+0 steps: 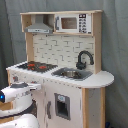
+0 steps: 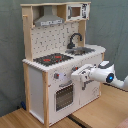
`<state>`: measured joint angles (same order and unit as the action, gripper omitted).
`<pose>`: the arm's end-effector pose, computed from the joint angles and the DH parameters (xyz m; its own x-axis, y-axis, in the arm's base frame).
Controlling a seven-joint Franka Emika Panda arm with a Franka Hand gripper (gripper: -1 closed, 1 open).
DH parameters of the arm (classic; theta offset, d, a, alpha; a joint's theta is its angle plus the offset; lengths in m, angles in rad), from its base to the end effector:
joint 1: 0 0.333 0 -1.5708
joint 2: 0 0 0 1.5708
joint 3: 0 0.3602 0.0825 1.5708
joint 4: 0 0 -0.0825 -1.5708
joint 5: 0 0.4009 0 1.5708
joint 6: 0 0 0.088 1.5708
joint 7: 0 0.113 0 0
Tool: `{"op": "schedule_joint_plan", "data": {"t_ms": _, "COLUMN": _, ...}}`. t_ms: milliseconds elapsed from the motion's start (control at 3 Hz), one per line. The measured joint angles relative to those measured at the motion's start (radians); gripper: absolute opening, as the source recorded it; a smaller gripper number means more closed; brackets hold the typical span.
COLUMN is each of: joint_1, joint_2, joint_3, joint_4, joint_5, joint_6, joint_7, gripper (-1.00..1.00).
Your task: Play with the kitchen
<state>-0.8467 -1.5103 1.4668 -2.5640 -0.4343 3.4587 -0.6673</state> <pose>0.3393 0.3815 0.3393 -0.0916 0.5640 -0.8207 0.0269 0.8252 0.5642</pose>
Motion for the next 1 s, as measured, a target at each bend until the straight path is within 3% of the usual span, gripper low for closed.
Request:
{"op": "schedule_joint_plan", "data": {"t_ms": 333, "joint_1": 0.001, "joint_2": 0.0, "joint_3": 0.0, "joint_4": -0.002, "joint_5": 0.0, "joint_6": 0.0, "joint_7": -0.101, "gripper": -1.0}}
{"op": "schedule_joint_plan", "data": {"t_ms": 667, "joint_1": 0.001, "joint_2": 0.003, "joint_3": 0.001, "joint_4": -0.002, "joint_5": 0.008, "joint_6": 0.0, "joint_7": 0.001, "gripper": -1.0}}
{"op": "schedule_joint_plan", "data": {"t_ms": 1000, "joint_1": 0.001, "joint_2": 0.003, "joint_3": 0.001, "joint_4": -0.001, "joint_5": 0.01, "joint_6": 0.0, "joint_7": 0.027, "gripper": -1.0}}
